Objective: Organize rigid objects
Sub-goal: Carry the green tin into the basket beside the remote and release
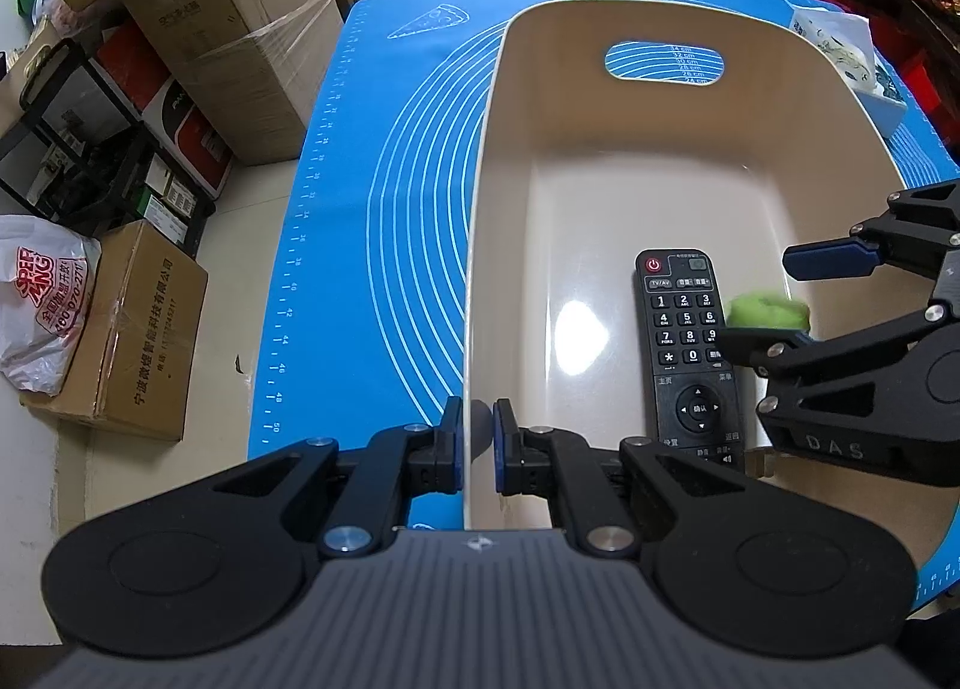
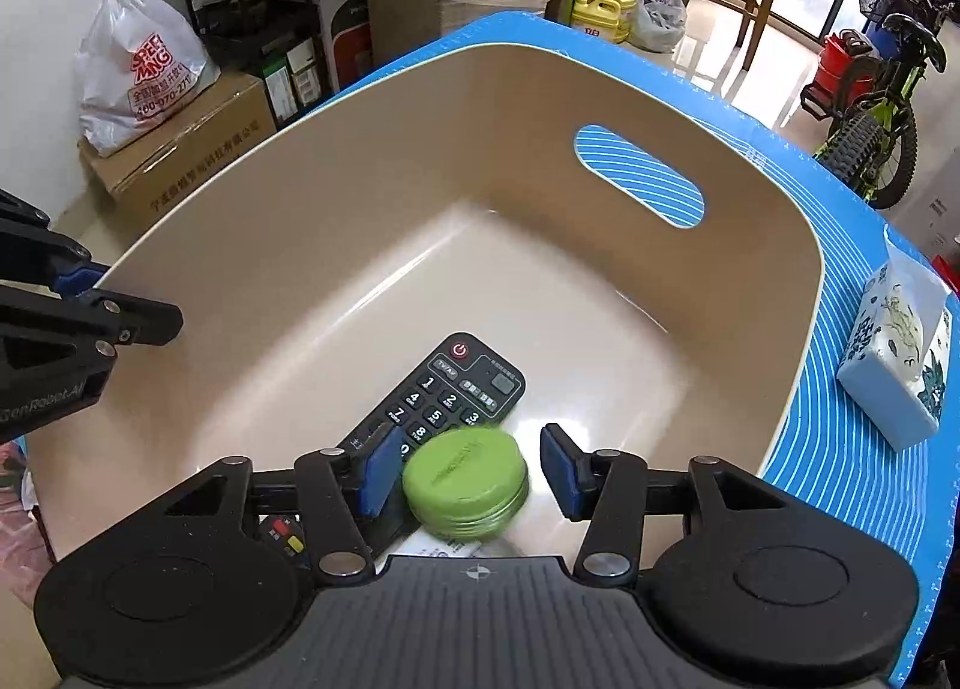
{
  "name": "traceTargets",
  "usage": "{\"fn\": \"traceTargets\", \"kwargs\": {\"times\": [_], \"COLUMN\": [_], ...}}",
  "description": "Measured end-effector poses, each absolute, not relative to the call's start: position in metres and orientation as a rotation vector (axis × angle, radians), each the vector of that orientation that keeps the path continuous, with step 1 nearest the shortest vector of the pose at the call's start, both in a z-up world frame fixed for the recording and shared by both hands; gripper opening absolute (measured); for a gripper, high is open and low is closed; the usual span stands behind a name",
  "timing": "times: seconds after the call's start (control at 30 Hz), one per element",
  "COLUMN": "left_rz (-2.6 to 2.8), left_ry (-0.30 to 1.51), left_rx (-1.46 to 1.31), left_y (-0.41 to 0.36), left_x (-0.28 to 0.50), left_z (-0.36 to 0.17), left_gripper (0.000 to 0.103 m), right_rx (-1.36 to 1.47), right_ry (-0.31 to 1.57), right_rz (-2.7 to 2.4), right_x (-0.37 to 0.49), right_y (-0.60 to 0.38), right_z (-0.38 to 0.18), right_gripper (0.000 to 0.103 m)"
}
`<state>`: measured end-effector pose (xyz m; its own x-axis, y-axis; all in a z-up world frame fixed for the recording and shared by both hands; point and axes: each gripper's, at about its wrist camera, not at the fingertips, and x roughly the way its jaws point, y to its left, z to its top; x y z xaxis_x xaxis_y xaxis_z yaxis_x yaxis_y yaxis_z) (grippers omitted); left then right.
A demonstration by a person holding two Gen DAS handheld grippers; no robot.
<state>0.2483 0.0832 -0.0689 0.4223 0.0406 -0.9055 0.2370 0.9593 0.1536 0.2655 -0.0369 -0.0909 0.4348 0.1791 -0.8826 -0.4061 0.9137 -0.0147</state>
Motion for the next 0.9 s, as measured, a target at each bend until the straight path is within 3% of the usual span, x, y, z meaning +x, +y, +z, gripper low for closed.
{"fn": "traceTargets", "kwargs": {"times": [0.2, 0.27, 0.43, 0.67, 0.9], "left_rz": [-0.124, -0.122, -0.112, -0.109, -0.103], "left_ry": [1.132, 1.133, 1.134, 1.132, 1.134], "left_rx": [0.277, 0.278, 0.269, 0.282, 0.287], "left_y": [0.083, 0.084, 0.084, 0.083, 0.081], "left_x": [0.248, 0.249, 0.248, 0.248, 0.248], "left_z": [-0.069, -0.068, -0.068, -0.068, -0.068], "left_gripper": [0.01, 0.01, 0.011, 0.011, 0.011], "right_rx": [-0.236, -0.217, -0.102, -0.026, -0.005], "right_ry": [1.037, 1.013, 0.971, 0.924, 0.914], "right_rz": [0.382, 0.367, 0.342, 0.3, 0.264], "right_x": [0.262, 0.26, 0.261, 0.26, 0.249], "right_y": [-0.041, -0.046, -0.072, -0.11, -0.155], "right_z": [-0.084, -0.079, -0.058, -0.034, -0.027], "right_gripper": [0.069, 0.081, 0.081, 0.095, 0.097]}}
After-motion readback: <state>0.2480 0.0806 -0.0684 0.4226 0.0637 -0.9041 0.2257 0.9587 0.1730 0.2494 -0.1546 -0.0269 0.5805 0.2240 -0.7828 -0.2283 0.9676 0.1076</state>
